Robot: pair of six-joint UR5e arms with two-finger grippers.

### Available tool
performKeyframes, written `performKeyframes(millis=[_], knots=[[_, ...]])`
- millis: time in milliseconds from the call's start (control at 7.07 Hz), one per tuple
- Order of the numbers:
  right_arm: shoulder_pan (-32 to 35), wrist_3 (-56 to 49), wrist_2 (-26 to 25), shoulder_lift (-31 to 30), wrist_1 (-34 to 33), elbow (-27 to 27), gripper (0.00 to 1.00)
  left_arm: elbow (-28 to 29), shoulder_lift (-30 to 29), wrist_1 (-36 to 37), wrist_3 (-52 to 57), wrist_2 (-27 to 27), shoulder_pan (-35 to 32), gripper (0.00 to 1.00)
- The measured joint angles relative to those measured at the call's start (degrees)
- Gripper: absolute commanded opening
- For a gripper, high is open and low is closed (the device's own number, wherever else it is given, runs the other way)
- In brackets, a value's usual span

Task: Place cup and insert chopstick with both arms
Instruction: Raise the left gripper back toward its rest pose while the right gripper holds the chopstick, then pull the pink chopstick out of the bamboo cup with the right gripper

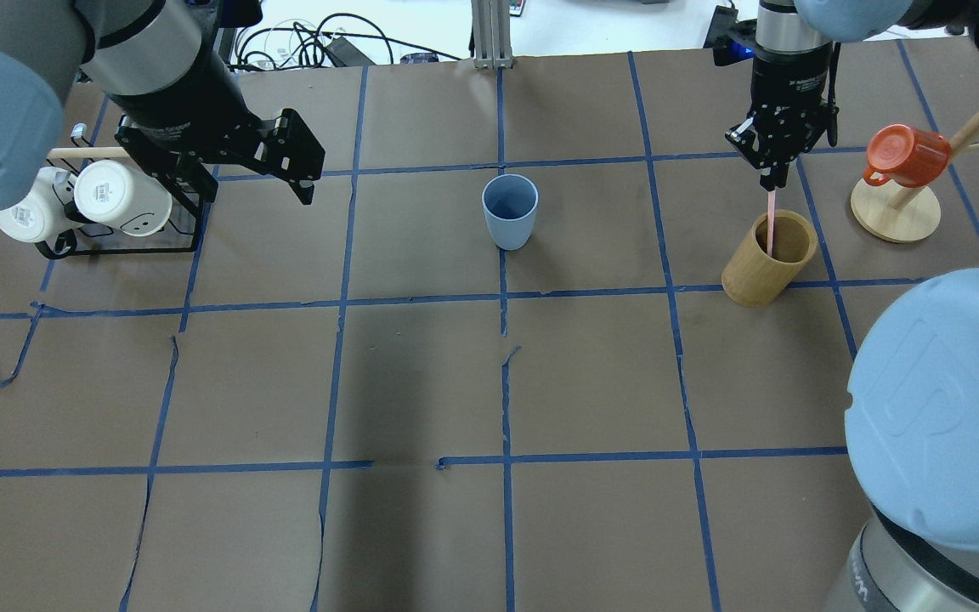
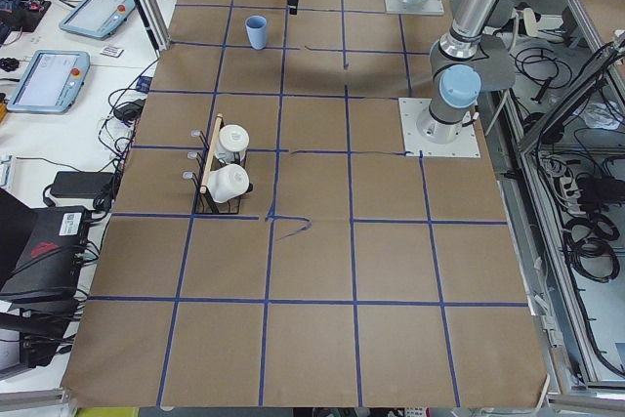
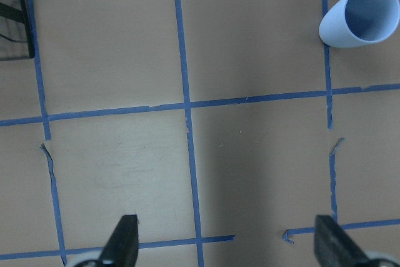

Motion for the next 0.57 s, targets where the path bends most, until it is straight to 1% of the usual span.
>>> performKeyframes(millis=[283,566], knots=[[-0.1,0.1,0.5,-1.1,0.3,-0.2,0.02,0.1,0.0,0.0,0.0,-0.1,0.0,1.0],[-0.1,0.5,4.3,-7.3,0.5,-0.4,0.0,0.2,0.1,0.1,-0.1,-0.2,0.0,1.0]])
